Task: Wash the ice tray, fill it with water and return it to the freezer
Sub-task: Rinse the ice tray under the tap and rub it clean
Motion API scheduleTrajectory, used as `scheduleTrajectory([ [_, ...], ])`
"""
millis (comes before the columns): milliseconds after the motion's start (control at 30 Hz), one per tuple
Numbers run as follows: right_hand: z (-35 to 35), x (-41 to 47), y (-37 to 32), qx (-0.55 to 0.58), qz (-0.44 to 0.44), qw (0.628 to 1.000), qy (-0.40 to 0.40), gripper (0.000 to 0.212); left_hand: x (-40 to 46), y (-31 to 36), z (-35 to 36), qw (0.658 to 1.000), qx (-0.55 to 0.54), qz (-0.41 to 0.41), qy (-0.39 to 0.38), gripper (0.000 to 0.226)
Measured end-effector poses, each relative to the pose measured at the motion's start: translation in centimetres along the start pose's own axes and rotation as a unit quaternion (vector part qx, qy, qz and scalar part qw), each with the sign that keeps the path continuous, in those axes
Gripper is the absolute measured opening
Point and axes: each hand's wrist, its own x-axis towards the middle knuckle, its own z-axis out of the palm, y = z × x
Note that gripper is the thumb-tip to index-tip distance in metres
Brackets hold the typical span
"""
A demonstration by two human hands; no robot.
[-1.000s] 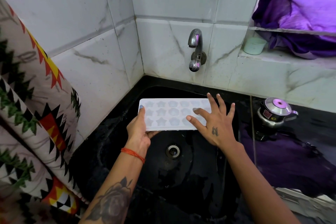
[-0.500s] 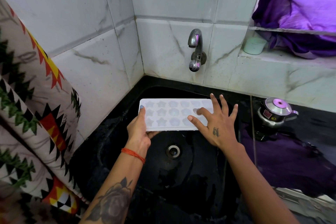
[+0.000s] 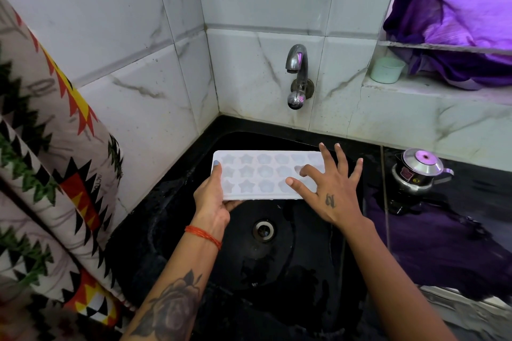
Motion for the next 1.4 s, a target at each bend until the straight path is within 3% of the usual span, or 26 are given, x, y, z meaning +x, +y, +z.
scheduleTrajectory([
  [367, -0.4, 0.1, 0.0, 0.025, 0.016, 0.998, -0.049, 0.076, 0.0, 0.0, 0.2, 1.0, 0.006, 0.0, 0.002, 0.025],
  [833, -0.6, 0.1, 0.2, 0.018, 0.017, 1.0, -0.015, 0.072, 0.0, -0.1, 0.4, 1.0, -0.003, -0.005, -0.004, 0.024],
  [1033, -1.2, 0.3, -1.6, 0.014, -0.032, 0.999, 0.031, 0.074, -0.2, -0.2, 0.4, 1.0, 0.0, 0.0, -0.006, 0.025],
  [1400, -0.4, 0.1, -2.9, -0.027, -0.07, 0.997, -0.016, 0.085, -0.4, -0.2, 0.4, 1.0, 0.004, 0.012, -0.009, 0.024],
])
